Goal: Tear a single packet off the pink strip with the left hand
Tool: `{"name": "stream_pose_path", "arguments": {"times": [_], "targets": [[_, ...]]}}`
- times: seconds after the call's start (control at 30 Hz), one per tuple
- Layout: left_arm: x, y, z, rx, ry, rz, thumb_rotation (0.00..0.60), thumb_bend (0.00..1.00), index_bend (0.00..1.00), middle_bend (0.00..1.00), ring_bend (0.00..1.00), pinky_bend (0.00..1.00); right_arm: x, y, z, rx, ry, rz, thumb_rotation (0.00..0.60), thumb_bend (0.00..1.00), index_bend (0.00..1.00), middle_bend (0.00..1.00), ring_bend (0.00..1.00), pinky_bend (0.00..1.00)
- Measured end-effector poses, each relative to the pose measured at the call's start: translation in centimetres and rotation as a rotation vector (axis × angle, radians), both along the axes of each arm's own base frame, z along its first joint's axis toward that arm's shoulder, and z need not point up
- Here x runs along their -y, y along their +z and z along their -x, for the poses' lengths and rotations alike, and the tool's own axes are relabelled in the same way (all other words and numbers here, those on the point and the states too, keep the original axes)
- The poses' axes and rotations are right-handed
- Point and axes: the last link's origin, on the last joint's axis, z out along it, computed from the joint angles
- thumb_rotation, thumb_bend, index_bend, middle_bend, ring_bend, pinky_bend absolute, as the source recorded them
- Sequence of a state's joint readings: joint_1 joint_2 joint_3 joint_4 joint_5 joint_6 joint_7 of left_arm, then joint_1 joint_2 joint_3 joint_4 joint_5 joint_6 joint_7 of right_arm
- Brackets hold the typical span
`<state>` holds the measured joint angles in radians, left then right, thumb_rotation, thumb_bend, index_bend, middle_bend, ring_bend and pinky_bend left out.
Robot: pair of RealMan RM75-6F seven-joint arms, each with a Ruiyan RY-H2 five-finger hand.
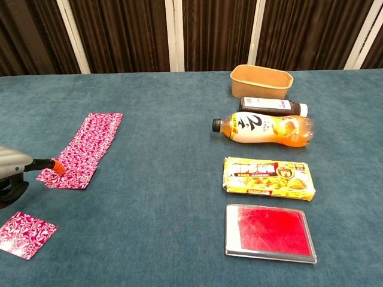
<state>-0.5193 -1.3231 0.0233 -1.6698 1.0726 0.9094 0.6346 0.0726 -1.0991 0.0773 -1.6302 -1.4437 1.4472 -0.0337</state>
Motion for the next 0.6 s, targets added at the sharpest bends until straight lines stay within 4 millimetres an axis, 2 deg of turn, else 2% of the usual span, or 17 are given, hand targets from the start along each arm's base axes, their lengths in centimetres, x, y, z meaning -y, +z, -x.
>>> {"name": "stream_pose_path", "arguments": {"times": [0.27, 0.6], "targets": [[0.6, 0.1, 0.3, -0.026, 0.000, 0.007, 0.600, 0.98, 0.15, 0.88, 0.77, 0.76, 0.0, 0.0, -0.1, 0.002, 0.004, 0.003, 0.600, 0.31, 0.00, 0.09, 0.23, 0.35], [1.8, 0.9, 1.6, -0.074, 0.023, -0.002, 0.600, 0.98, 0.15, 0.88, 0.77, 0.76, -0.1, 0.1, -0.2, 0.009, 0.007, 0.001, 0.600, 0.31, 0.00, 0.09, 0.23, 0.35]]}}
